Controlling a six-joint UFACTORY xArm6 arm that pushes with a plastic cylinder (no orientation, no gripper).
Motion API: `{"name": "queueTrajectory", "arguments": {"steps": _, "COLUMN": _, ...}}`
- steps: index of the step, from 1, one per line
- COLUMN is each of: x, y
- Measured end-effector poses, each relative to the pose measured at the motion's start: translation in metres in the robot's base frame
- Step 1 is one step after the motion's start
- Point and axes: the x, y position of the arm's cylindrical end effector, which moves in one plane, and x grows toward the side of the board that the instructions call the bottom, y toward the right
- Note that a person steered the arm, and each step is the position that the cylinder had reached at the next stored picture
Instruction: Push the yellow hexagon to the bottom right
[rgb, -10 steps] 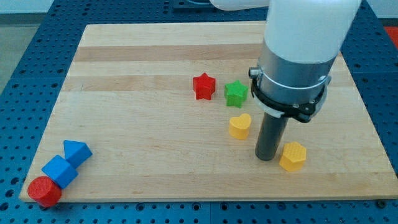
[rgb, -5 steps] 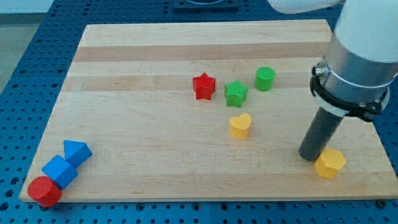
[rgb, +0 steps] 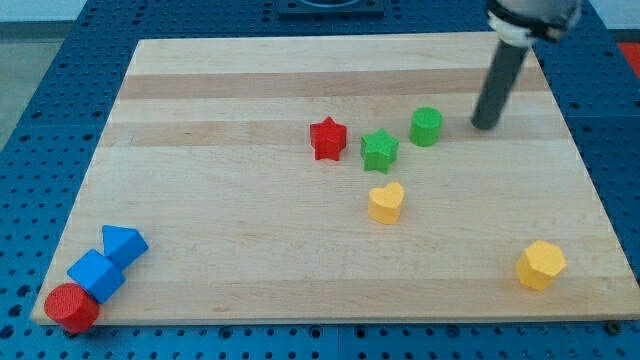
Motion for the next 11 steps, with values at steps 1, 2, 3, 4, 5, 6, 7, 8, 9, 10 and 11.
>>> {"name": "queueTrajectory", "arguments": {"steps": 1, "x": -0.011, "y": -0.085}}
{"name": "queueTrajectory", "arguments": {"steps": 2, "x": 0.007, "y": -0.111}}
{"name": "queueTrajectory", "arguments": {"steps": 3, "x": 0.017, "y": -0.111}}
{"name": "queueTrajectory", "arguments": {"steps": 4, "x": 0.007, "y": -0.092}}
{"name": "queueTrajectory", "arguments": {"steps": 5, "x": 0.007, "y": -0.075}}
{"name": "queueTrajectory", "arguments": {"steps": 6, "x": 0.047, "y": -0.067}}
{"name": "queueTrajectory", "arguments": {"steps": 7, "x": 0.077, "y": -0.062}}
{"name": "queueTrajectory", "arguments": {"steps": 8, "x": 0.110, "y": -0.048}}
{"name": "queueTrajectory", "arguments": {"steps": 9, "x": 0.092, "y": -0.045}}
{"name": "queueTrajectory", "arguments": {"steps": 10, "x": 0.044, "y": -0.044}}
{"name": "queueTrajectory", "arguments": {"steps": 11, "x": 0.058, "y": -0.024}}
